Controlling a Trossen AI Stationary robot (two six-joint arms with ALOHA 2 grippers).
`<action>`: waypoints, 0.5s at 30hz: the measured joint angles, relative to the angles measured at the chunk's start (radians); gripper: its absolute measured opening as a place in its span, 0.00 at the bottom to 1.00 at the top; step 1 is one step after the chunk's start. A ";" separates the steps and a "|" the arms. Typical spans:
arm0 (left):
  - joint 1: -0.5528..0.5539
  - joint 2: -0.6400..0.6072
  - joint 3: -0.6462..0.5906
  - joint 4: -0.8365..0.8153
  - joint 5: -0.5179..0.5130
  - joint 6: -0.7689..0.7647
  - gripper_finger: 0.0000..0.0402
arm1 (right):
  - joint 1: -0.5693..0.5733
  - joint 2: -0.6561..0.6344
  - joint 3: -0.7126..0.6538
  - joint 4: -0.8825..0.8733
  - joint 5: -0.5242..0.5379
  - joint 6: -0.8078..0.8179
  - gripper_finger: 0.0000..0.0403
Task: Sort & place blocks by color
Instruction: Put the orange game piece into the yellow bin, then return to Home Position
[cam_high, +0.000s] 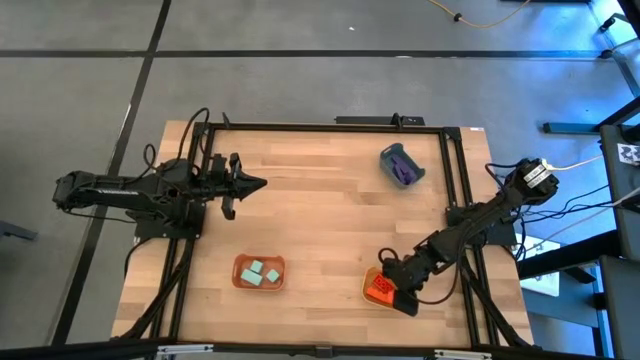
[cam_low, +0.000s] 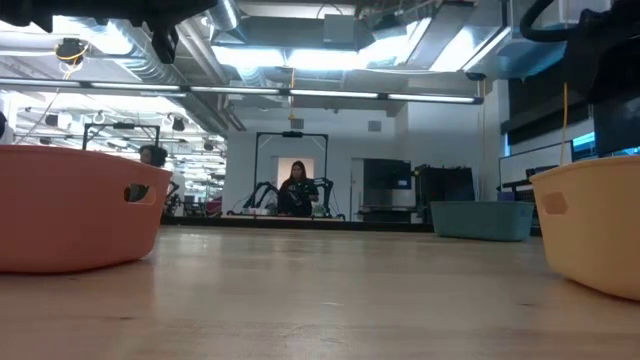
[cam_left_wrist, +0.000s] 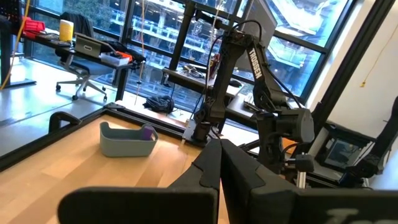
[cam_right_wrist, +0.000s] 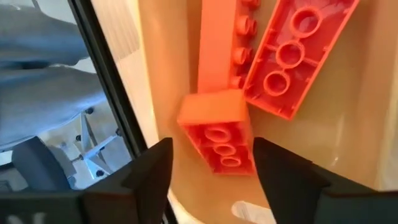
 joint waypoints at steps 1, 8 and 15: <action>0.000 0.000 0.000 0.000 0.000 0.000 0.00 | 0.000 0.000 0.000 0.000 0.009 0.000 0.58; 0.000 0.000 0.000 0.000 0.000 0.000 0.00 | -0.036 -0.025 -0.001 -0.018 -0.049 -0.039 0.73; 0.001 0.000 0.000 0.000 0.000 0.001 0.00 | -0.094 -0.199 -0.001 -0.141 0.059 -0.113 0.72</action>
